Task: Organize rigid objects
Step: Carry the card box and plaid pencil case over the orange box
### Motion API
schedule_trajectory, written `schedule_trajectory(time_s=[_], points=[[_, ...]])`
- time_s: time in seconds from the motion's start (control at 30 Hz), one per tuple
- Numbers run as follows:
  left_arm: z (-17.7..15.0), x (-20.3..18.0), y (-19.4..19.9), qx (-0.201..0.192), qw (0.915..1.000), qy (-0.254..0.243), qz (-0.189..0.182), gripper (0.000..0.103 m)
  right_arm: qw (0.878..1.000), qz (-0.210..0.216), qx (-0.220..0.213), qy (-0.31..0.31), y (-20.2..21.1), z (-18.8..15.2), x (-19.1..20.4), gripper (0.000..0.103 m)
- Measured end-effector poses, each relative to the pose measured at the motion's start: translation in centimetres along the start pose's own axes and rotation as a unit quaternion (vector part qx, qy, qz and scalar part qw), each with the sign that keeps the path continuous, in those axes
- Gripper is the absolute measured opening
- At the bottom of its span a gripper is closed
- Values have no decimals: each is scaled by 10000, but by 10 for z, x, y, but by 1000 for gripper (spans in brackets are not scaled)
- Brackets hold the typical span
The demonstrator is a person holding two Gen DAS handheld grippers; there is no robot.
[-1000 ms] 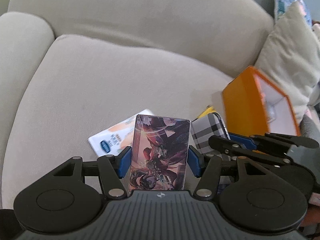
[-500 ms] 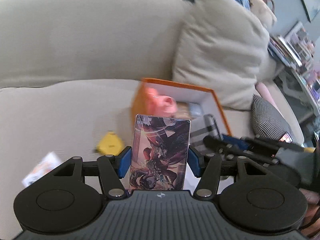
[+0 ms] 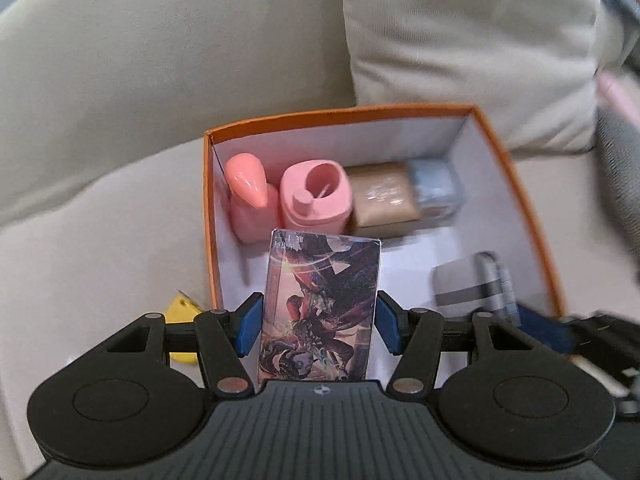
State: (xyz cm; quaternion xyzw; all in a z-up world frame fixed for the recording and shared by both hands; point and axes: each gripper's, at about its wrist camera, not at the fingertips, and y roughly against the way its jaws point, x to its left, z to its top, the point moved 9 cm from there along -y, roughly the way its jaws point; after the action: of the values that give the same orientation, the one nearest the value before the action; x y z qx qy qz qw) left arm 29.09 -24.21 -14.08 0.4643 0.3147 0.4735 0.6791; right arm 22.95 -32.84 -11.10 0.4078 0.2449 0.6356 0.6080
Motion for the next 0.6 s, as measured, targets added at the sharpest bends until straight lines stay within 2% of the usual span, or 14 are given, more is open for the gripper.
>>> schedule_trajectory(time_s=[0.13, 0.3, 0.5, 0.6], points=[[-1, -2, -16, 77, 9983, -334, 465, 67, 9999, 82, -49, -101, -10, 0, -7, 18], [-1, -13, -33, 150, 9932, -795, 840, 67, 9998, 112, -45, -154, -16, -2, -12, 18], [-2, -20, -43, 154, 9867, -1229, 1049, 68, 10000, 21, -82, -26, -23, -4, -11, 18], [1, -23, -49, 114, 9829, -1427, 1161, 71, 9999, -57, -106, 9, -23, -3, -10, 18]])
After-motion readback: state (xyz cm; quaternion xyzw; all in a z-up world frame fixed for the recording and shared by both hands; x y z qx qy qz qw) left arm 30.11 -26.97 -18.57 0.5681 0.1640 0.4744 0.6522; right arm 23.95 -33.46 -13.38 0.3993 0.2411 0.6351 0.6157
